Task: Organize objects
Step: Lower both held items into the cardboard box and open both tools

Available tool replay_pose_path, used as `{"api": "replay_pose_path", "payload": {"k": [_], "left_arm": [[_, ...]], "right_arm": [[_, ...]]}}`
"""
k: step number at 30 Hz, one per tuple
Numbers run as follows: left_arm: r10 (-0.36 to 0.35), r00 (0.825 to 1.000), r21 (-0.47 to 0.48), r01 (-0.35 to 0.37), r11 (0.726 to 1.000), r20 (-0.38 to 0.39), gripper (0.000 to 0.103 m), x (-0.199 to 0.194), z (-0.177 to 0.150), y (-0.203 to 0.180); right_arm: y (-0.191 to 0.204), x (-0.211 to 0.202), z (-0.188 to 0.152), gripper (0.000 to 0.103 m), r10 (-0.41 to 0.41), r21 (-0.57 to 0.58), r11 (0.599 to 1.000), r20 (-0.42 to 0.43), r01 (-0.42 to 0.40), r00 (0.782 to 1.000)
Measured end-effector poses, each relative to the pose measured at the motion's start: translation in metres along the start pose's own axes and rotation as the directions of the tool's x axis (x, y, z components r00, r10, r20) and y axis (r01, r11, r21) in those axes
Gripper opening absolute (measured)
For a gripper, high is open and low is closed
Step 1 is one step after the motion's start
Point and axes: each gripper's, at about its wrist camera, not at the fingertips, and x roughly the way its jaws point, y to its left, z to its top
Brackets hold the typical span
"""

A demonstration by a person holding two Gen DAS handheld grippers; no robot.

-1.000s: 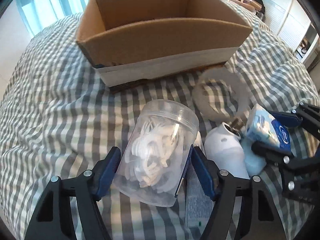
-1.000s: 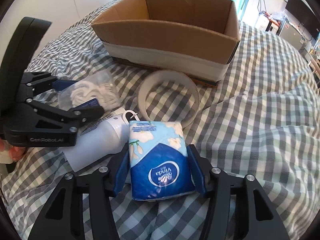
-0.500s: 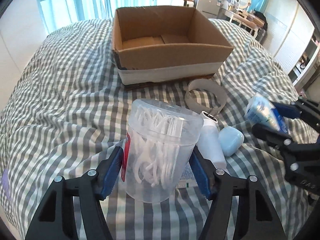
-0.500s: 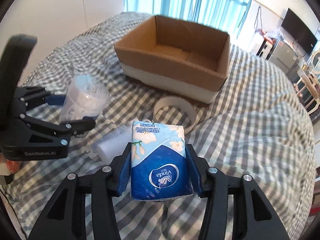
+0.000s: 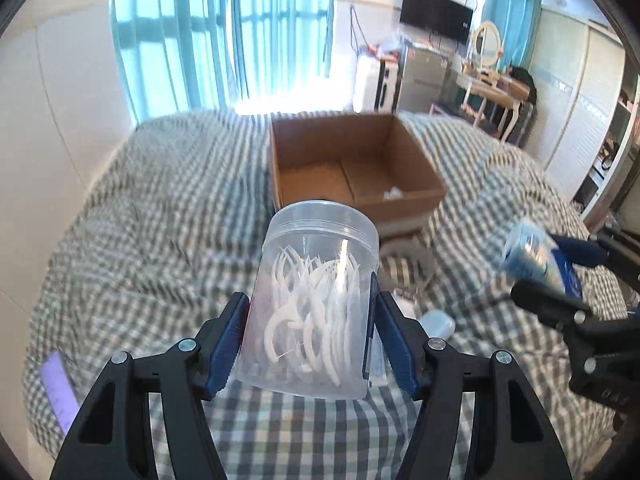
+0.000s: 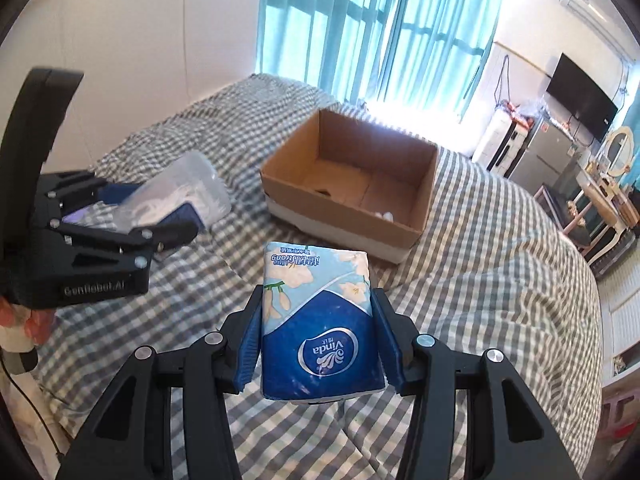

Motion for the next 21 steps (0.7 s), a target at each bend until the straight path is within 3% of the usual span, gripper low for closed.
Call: {"api": "replay_pose_path", "payload": {"k": [10, 21], "left_arm": [[0.045, 0.987, 0.028, -0.050, 0.998, 0.152, 0.065, -0.037, 0.053, -0.007], [0.055, 0.982, 0.038, -0.063, 0.997, 0.180, 0.065, -0.003, 0.124, -0.012]], "right_arm": [[-0.011, -0.030, 0.044, 0.050, -0.027, 0.016, 1.000, 0.109, 0.026, 0.994], [-0.051, 0.000, 0.115, 0.050, -0.017, 0.075, 0.997, 0.166, 0.004, 0.986]]}}
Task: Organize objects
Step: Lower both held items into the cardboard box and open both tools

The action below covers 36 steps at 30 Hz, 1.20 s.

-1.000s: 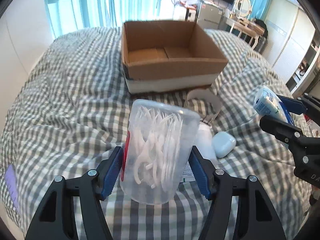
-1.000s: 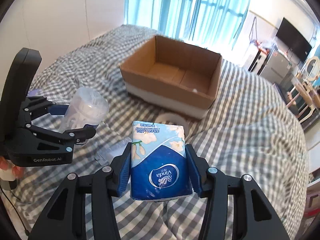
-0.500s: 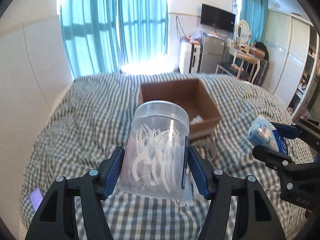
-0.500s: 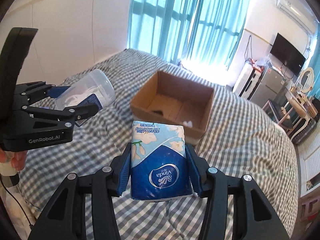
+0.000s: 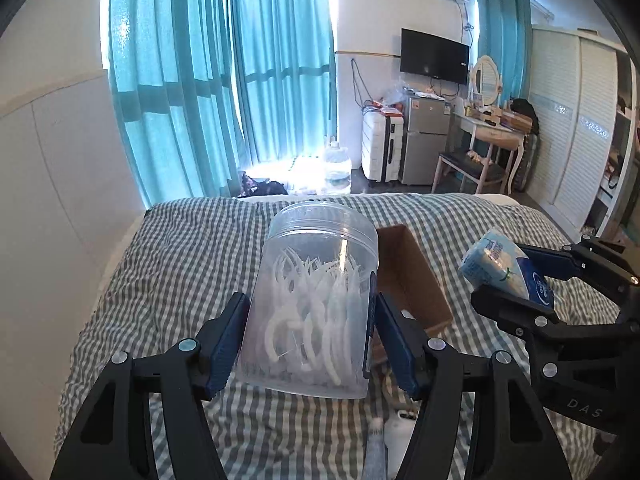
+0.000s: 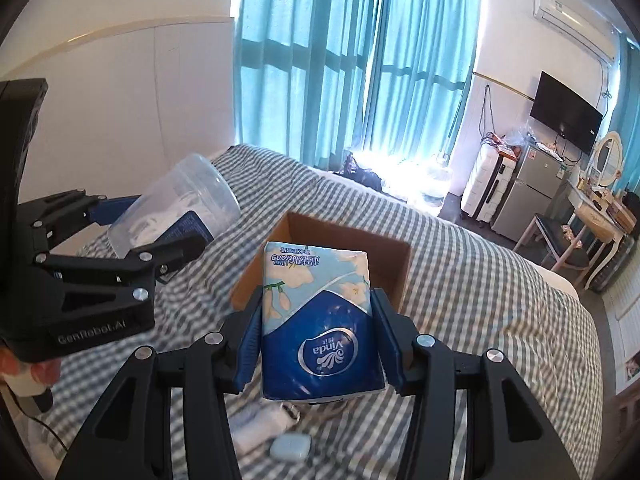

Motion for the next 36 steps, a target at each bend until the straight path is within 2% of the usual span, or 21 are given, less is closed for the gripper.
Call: {"api": "replay_pose_path", "payload": {"k": [5, 10, 17, 22, 29, 36], "left_arm": [[-0.001, 1.000, -0.001, 0.001, 1.000, -0.012, 0.065, 0.038, 0.021, -0.001], [0.005, 0.999, 0.002, -0.005, 1.000, -0.042, 0.065, 0.085, 0.032, -0.004], [-0.003, 0.995, 0.023, 0.005, 1.000, -0.099, 0.065, 0.149, 0.029, -0.014], [-0.007, 0.991, 0.043, 0.013, 0.999, -0.131, 0.065, 0.181, 0.021, -0.020], [-0.005, 0.986, 0.050, 0.013, 0.999, -0.165, 0.065, 0.210, 0.010, -0.019], [-0.019, 0.982, 0.048, 0.028, 0.998, -0.186, 0.065, 0.227, 0.003, -0.019]], "right_arm": [[-0.026, 0.042, 0.023, 0.050, 0.002, 0.039, 0.999, -0.008, -0.001, 1.000], [-0.051, 0.090, 0.033, 0.050, -0.008, 0.079, 0.997, -0.040, 0.011, 0.999], [-0.077, 0.165, 0.029, 0.050, -0.028, 0.096, 0.995, -0.122, 0.040, 0.992], [-0.086, 0.201, 0.014, 0.050, -0.030, 0.107, 0.993, -0.165, 0.048, 0.986], [-0.088, 0.227, -0.006, 0.050, -0.039, 0.094, 0.994, -0.196, 0.059, 0.980], [-0.088, 0.234, -0.014, 0.050, -0.055, 0.072, 0.995, -0.207, 0.071, 0.977]]}}
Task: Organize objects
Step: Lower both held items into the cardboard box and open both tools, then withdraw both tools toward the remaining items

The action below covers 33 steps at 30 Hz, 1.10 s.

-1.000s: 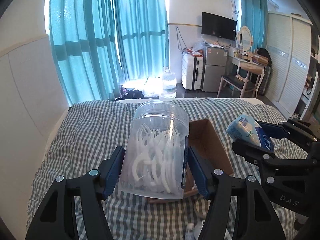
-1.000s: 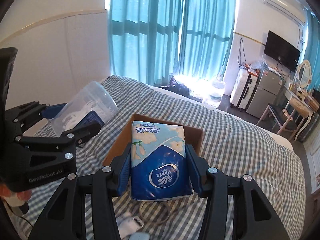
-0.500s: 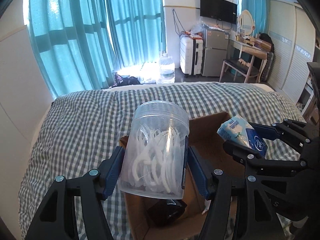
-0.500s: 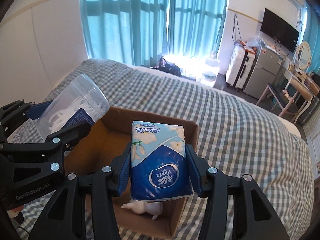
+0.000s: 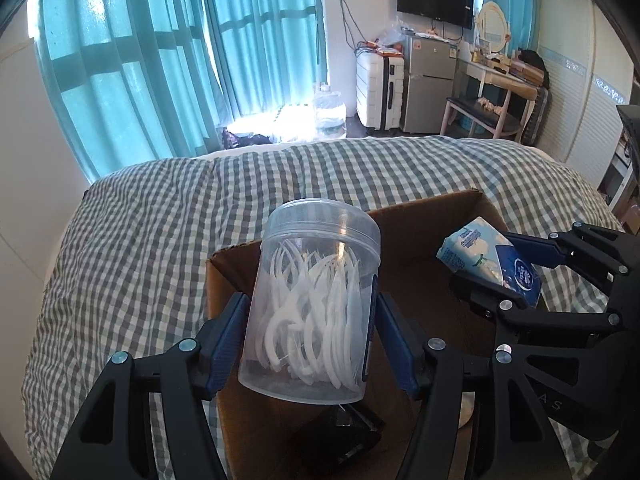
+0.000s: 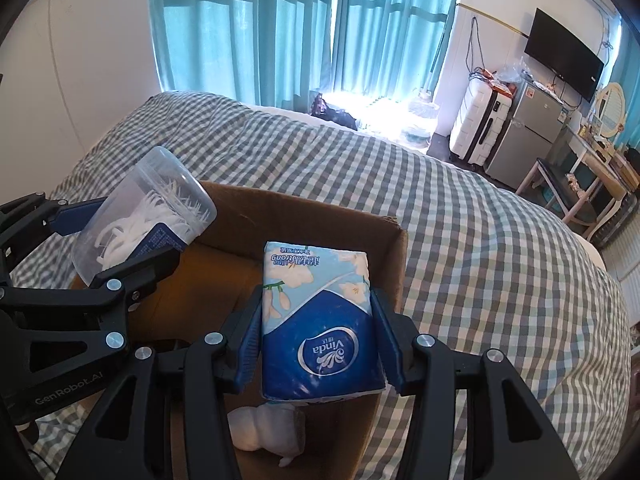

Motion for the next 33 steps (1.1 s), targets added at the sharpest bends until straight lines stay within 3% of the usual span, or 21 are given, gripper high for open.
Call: {"api": "replay_pose_path", "payload": {"k": [8, 10, 13, 17, 23, 33], "left_arm": [[-0.007, 1.000, 0.008, 0.007, 1.000, 0.014, 0.067, -0.010, 0.001, 0.003], [-0.009, 0.999, 0.006, 0.008, 1.000, 0.037, 0.068, -0.022, 0.003, 0.006], [0.007, 0.998, 0.000, -0.007, 1.000, 0.069, 0.086, -0.043, 0.009, 0.013], [0.003, 0.994, -0.035, 0.001, 0.999, 0.106, 0.094, -0.081, 0.016, 0.020], [0.012, 0.986, -0.095, 0.004, 0.996, 0.163, 0.100, -0.147, 0.023, 0.028], [0.059, 0.965, -0.133, -0.025, 0.991, 0.257, 0.103, -0.260, 0.008, 0.033]], "right_arm": [[-0.001, -0.006, 0.000, 0.053, 0.045, 0.022, 0.999, 0.017, -0.045, 0.999], [-0.005, -0.012, 0.003, 0.059, 0.074, 0.046, 0.996, 0.026, -0.075, 0.997], [-0.008, -0.027, 0.007, 0.066, 0.076, 0.062, 0.995, 0.051, -0.079, 0.996], [-0.010, -0.063, 0.014, 0.076, 0.085, 0.082, 0.992, 0.093, -0.093, 0.992], [-0.002, -0.145, 0.023, 0.094, 0.032, 0.069, 0.997, 0.181, -0.045, 0.983], [-0.006, -0.285, 0.007, 0.101, -0.029, 0.057, 0.998, 0.316, 0.011, 0.948]]}}
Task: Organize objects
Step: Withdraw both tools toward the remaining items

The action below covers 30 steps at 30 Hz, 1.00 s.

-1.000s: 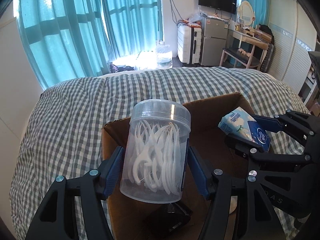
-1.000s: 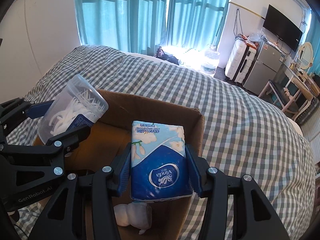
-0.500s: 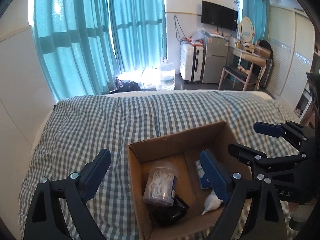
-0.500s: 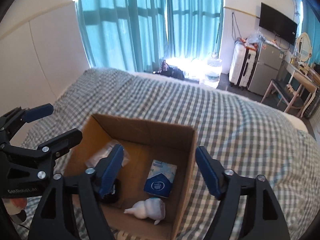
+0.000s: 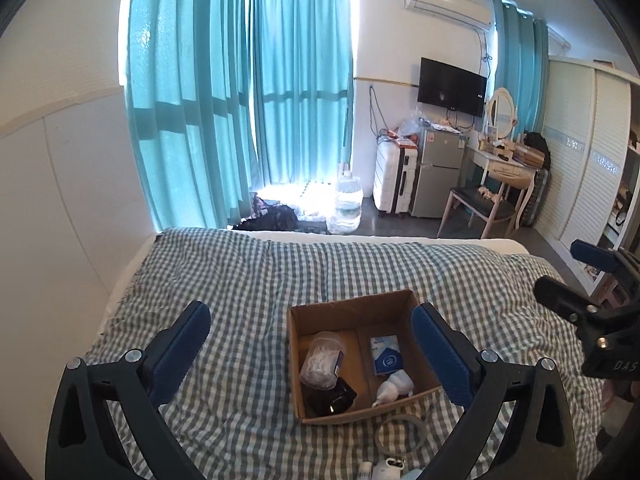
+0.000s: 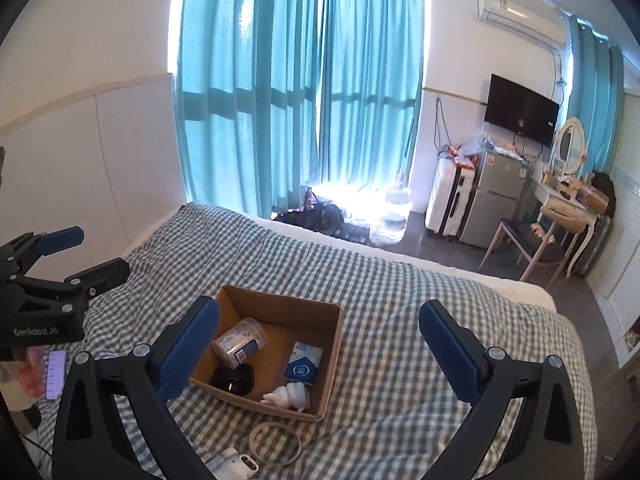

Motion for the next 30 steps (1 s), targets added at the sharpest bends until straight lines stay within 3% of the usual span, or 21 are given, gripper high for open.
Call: {"api": "replay_pose_path", "payload": {"k": [5, 12, 20, 23, 30], "left_arm": [[0.014, 1.000, -0.012, -0.014, 1.000, -0.001, 0.103, -0.031, -0.015, 0.001], [0.037, 0.998, 0.016, -0.036, 0.999, -0.054, 0.103, -0.039, -0.073, -0.006], [0.036, 0.982, 0.035, -0.030, 0.999, -0.187, 0.103, 0.001, -0.151, -0.019], [0.043, 0.968, 0.062, -0.029, 0.998, -0.247, 0.103, 0.025, -0.186, -0.032], [-0.025, 0.928, 0.102, 0.068, 0.992, -0.371, 0.103, 0.065, -0.245, -0.065]], "right_arm": [[-0.005, -0.050, -0.017, 0.101, -0.010, -0.039, 0.999, 0.011, 0.010, 1.000], [-0.004, -0.064, -0.073, 0.101, 0.003, -0.058, 0.998, -0.054, -0.006, 0.999], [0.001, -0.023, -0.157, 0.101, 0.042, -0.044, 0.998, -0.190, -0.051, 0.981], [0.003, 0.001, -0.184, 0.101, 0.073, -0.025, 0.996, -0.246, -0.082, 0.967], [0.004, 0.039, -0.225, 0.101, 0.103, -0.005, 0.994, -0.322, -0.110, 0.941]]}}
